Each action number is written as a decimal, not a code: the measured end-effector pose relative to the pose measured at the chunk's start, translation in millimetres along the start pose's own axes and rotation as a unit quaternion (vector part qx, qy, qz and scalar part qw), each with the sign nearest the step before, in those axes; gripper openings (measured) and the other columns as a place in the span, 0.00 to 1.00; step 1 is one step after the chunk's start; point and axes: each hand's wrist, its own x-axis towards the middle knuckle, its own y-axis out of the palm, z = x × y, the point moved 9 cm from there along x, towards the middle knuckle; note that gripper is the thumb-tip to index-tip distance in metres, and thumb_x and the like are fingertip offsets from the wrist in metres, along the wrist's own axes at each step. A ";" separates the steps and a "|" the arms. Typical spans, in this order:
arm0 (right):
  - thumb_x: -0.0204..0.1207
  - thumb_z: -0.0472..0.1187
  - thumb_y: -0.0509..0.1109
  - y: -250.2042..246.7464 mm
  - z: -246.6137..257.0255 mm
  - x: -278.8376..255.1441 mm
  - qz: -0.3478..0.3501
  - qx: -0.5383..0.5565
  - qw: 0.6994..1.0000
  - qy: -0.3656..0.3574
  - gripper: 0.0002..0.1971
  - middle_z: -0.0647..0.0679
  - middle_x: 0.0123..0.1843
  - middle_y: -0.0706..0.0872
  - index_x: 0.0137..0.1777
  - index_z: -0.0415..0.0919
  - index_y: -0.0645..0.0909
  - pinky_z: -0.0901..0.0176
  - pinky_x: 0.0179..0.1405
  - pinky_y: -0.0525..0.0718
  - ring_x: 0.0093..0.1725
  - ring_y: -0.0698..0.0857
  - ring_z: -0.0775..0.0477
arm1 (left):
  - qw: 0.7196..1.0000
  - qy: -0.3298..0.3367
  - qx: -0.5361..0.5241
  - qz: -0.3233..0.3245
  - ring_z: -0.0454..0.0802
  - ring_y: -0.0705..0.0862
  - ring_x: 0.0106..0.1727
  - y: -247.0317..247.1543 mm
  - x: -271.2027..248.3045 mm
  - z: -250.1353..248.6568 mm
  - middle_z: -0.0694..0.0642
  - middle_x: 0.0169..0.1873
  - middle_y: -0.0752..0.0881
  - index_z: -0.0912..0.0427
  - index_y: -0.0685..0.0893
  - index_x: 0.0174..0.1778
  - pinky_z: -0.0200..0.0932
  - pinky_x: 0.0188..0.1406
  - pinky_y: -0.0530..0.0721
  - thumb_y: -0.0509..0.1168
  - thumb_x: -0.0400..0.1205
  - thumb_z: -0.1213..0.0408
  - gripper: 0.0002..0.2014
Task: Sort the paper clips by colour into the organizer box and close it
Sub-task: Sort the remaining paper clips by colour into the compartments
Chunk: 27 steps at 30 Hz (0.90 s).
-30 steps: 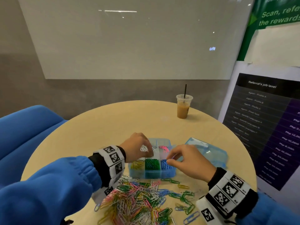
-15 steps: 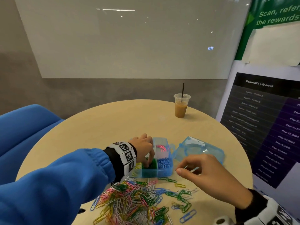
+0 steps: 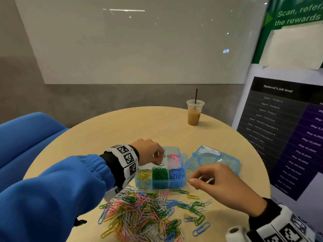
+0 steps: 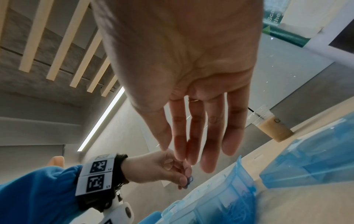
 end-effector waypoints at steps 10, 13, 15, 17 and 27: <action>0.75 0.50 0.73 -7.6 -15.1 0.8 -0.025 -0.039 0.998 0.042 0.08 0.63 0.35 0.88 0.38 0.51 0.88 0.63 0.40 0.83 0.35 0.87 0.59 | 0.988 0.013 -0.106 -0.108 0.47 0.77 0.45 -26.3 -5.3 -30.7 0.52 0.54 0.83 0.54 0.82 0.58 0.43 0.49 0.77 0.58 0.87 0.49 0.14; 0.73 0.55 0.74 -0.2 -30.3 -0.9 0.026 -0.121 0.990 0.073 0.07 0.61 0.41 0.88 0.45 0.55 0.87 0.63 0.44 0.83 0.38 0.85 0.59 | 0.995 0.008 -0.071 -0.074 0.45 0.77 0.43 -23.7 -26.6 -33.9 0.48 0.55 0.84 0.52 0.81 0.61 0.39 0.40 0.74 0.56 0.87 0.46 0.17; 0.70 0.58 0.76 9.9 -46.3 -6.8 0.100 -0.173 0.974 0.110 0.16 0.57 0.46 0.86 0.56 0.55 0.83 0.64 0.45 0.82 0.40 0.84 0.59 | 0.997 -0.004 -0.049 -0.058 0.44 0.78 0.43 -20.2 -50.1 -25.7 0.45 0.54 0.83 0.50 0.81 0.62 0.37 0.38 0.75 0.56 0.86 0.44 0.17; 0.66 0.59 0.79 18.5 -59.9 -15.5 0.160 -0.201 0.957 0.136 0.27 0.55 0.50 0.82 0.64 0.54 0.77 0.65 0.46 0.80 0.44 0.82 0.59 | 0.998 -0.033 -0.036 -0.041 0.43 0.80 0.45 -13.0 -75.2 -4.6 0.41 0.53 0.83 0.46 0.79 0.63 0.41 0.45 0.80 0.57 0.85 0.43 0.17; 0.68 0.51 0.80 70.2 -30.4 1.3 0.173 -0.215 0.960 0.044 0.22 0.52 0.50 0.78 0.59 0.47 0.79 0.67 0.37 0.71 0.44 0.75 0.55 | 0.961 -0.209 -0.079 0.162 0.50 0.81 0.58 91.2 -150.6 93.0 0.52 0.71 0.62 0.48 0.47 0.85 0.39 0.58 0.80 0.68 0.75 0.37 0.49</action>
